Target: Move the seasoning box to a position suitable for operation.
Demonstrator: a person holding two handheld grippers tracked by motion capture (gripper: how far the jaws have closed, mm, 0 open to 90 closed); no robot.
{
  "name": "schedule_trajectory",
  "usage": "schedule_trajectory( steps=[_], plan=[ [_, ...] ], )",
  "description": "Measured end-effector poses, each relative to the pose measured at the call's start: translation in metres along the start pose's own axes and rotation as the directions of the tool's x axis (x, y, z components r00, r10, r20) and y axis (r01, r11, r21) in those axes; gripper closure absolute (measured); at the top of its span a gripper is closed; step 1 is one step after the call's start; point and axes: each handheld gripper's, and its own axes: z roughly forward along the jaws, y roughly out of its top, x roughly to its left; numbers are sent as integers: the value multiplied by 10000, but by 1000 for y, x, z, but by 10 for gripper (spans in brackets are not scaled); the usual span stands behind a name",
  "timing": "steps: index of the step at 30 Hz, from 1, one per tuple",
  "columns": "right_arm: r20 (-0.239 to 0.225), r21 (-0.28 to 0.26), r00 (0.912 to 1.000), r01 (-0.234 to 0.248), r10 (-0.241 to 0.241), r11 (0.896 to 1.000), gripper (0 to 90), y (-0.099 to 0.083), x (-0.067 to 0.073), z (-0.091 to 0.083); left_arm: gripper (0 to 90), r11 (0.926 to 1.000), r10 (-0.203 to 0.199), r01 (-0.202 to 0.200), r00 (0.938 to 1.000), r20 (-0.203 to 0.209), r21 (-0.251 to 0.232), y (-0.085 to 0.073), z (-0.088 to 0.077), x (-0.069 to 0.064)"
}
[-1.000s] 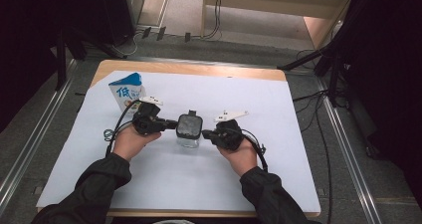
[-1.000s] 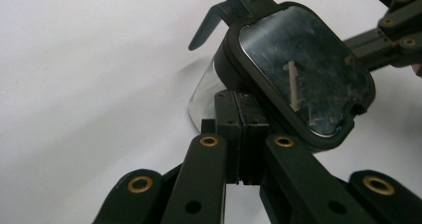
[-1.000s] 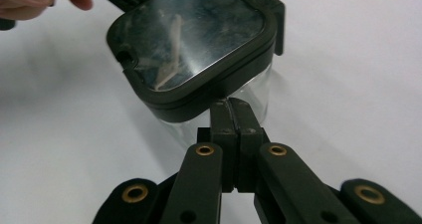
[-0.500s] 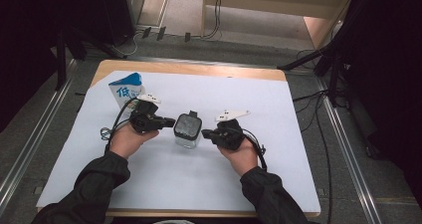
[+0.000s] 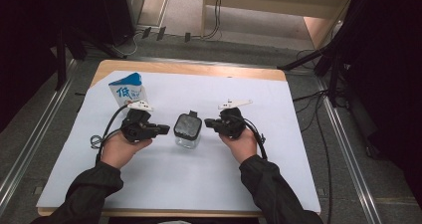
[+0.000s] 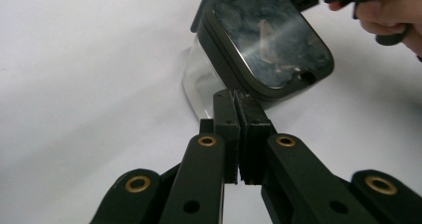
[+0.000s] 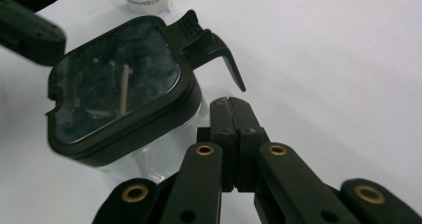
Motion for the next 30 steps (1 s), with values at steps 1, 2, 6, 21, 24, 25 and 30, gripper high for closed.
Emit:
schedule_trajectory(
  steps=[1, 2, 6, 21, 24, 25, 30],
  plan=[
    [21, -20, 10000, 0, 0, 10000, 900, 1, -1, 1, 898, 10000, 36, -36, 10000, 11, 18, -1, 1, -2],
    [5, -45, 10000, 37, -37, 10000, 900, 2, -2, 3, 898, 10000, 40, -40, 10000, 13, 84, -2, 1, -3],
    [214, -51, 9997, 128, -126, 9999, 900, 5, -6, 8, 879, 9998, 152, -150, 9998, -109, 138, -6, 6, -10],
    [-220, -174, 9990, 374, -378, 9991, 900, 8, -3, 20, 900, 9993, -16, 13, 10000, 72, 371, -9, 17, -11],
    [-108, -92, 9993, 367, -368, 9993, 900, 8, -1, 20, 900, 9993, -34, 34, 10000, 0, 380, -9, 18, -9],
    [-127, -92, 9993, 350, -351, 9993, 900, 8, -1, 20, 900, 9992, -27, 28, 10000, -36, 395, -9, 18, -8],
    [-45, -5, 9994, 346, -346, 9994, 900, 7, 1, 17, 900, 9992, -40, 41, 10000, -12, 391, -8, 20, -4]
  ],
)
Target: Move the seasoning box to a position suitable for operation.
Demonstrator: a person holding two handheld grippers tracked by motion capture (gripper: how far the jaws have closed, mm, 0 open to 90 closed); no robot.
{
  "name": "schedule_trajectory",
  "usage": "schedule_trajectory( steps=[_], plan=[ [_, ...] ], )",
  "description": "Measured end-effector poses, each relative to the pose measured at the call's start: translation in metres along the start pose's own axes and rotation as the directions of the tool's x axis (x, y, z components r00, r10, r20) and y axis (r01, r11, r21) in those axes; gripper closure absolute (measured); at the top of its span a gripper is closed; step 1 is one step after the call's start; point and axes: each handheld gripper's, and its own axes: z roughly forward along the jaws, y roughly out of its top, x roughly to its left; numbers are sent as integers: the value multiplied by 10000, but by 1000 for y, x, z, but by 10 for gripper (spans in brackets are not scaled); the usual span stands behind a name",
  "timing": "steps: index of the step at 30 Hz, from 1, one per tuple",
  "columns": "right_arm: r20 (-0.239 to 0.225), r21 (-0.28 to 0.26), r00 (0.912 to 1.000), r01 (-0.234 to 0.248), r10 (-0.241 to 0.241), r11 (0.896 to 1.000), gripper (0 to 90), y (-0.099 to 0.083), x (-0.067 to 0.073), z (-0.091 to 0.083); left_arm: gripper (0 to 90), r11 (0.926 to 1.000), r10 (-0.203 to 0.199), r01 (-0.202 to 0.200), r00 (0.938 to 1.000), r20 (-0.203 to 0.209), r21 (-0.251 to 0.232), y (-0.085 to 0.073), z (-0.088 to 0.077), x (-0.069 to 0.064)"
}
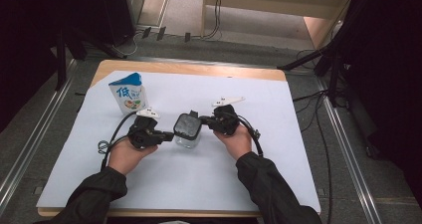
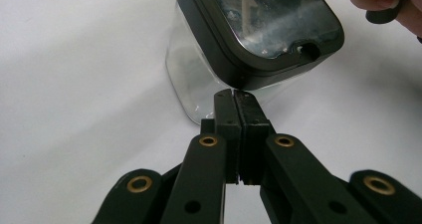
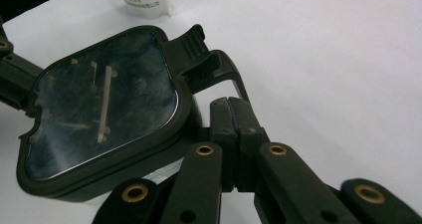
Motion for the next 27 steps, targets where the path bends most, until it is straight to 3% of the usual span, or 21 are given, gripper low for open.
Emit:
schedule_trajectory(
  steps=[10, 22, 27],
  plan=[
    [190, 188, 9998, 26, -30, 9998, 900, -4, 6, -6, 900, 9999, -97, 98, 9999, 94, -80, 4, 1, 10],
    [19, 218, 9997, -262, 262, 9994, 900, -11, 9, -14, 900, 9998, -219, 219, 9997, 111, -29, 10, 6, 17],
    [-43, 282, 9999, -164, 165, 9995, 900, -14, 14, -17, 900, 9999, -108, 108, 9999, 81, -5, 13, 9, 19]
  ],
)
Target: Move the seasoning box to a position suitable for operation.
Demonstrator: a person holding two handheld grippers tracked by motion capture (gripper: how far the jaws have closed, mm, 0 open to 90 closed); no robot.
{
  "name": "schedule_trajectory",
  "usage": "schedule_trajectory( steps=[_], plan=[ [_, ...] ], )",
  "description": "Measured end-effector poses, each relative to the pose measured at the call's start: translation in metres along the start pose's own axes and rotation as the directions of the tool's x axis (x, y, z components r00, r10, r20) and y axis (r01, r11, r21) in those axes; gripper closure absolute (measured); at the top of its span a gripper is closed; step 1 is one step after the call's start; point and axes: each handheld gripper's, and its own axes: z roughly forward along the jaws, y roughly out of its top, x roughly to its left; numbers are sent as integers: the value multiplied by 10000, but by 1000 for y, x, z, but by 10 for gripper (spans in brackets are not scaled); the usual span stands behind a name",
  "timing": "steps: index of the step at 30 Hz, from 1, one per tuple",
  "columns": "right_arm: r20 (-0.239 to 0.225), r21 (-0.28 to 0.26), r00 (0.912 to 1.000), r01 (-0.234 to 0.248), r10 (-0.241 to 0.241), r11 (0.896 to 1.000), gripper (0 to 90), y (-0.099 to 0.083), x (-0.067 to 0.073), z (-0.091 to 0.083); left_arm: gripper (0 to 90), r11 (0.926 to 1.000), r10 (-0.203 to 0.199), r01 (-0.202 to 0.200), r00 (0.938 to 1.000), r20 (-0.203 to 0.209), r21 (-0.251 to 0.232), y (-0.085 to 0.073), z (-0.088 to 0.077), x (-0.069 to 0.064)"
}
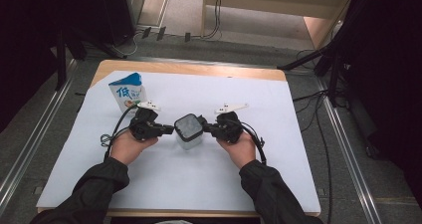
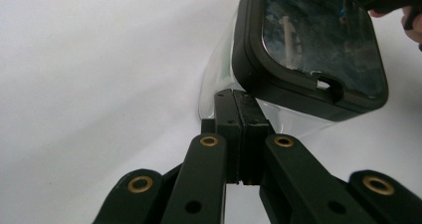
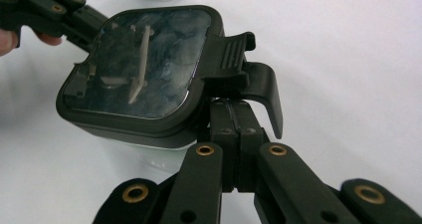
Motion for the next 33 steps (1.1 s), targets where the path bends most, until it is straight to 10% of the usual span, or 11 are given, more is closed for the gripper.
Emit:
schedule_trajectory(
  steps=[33],
  plan=[
    [-57, 72, 9999, -108, 108, 9999, 900, -14, 11, -14, 900, 9998, 167, -170, 9997, 195, 133, 2, -4, -11]
  ],
)
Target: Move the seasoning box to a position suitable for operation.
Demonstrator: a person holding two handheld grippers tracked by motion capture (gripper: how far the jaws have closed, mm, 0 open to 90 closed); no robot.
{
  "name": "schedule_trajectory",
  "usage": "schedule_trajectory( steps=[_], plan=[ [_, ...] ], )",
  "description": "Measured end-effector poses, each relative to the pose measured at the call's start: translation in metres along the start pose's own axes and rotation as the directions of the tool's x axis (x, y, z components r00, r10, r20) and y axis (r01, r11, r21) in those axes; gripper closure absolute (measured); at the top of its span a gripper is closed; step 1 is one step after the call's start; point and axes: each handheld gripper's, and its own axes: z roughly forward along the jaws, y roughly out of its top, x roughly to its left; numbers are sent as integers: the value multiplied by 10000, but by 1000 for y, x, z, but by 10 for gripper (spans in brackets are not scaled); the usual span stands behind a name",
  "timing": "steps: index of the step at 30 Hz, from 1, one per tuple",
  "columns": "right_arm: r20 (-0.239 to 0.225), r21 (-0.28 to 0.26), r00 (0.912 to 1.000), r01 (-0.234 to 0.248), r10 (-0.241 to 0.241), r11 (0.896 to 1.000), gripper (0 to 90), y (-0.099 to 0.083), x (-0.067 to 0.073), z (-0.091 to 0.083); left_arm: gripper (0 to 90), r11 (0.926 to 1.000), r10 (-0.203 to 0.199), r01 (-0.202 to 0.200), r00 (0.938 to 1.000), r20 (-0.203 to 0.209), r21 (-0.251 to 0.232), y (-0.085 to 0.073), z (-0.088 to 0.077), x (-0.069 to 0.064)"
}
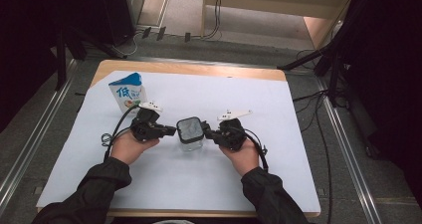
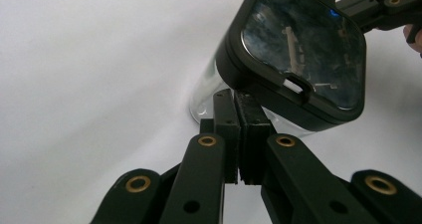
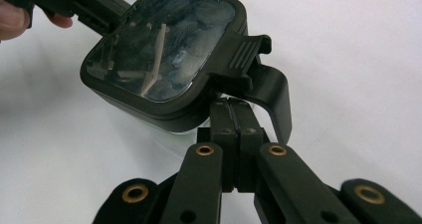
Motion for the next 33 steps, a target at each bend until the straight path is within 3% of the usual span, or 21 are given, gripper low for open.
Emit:
schedule_trajectory(
  steps=[7, 19, 22, 24, 27, 31, 33],
  plan=[
    [-13, 56, 9999, -114, 114, 9999, 900, 0, -1, 0, 900, 9999, 100, -100, 9999, -37, 70, -3, 4, -6],
    [78, 125, 10000, -43, 42, 9999, 900, -1, 3, -1, 900, 9997, 136, -137, 9999, -65, -191, 5, 11, 6],
    [6, 164, 10000, -54, 54, 9999, 900, -2, 4, 0, 900, 9993, 330, -331, 9994, -76, -179, 9, 13, 11],
    [-16, 189, 10000, 9, -9, 9998, 900, -2, 4, 0, 900, 9994, 242, -239, 9997, 96, -248, 11, 14, 13],
    [-109, 168, 9999, 35, -33, 9999, 900, -2, 2, 0, 888, 9987, 425, -418, 9988, 262, -295, 10, 11, 15],
    [-125, -10, 9999, 74, -74, 10000, 900, -2, 2, -7, 816, 9964, 697, -673, 9965, 453, -522, 11, 0, 17],
    [-86, -72, 10000, 31, -31, 10000, 900, -1, 0, -12, 764, 9958, 685, -632, 9943, 815, -661, 10, -3, 20]
  ],
)
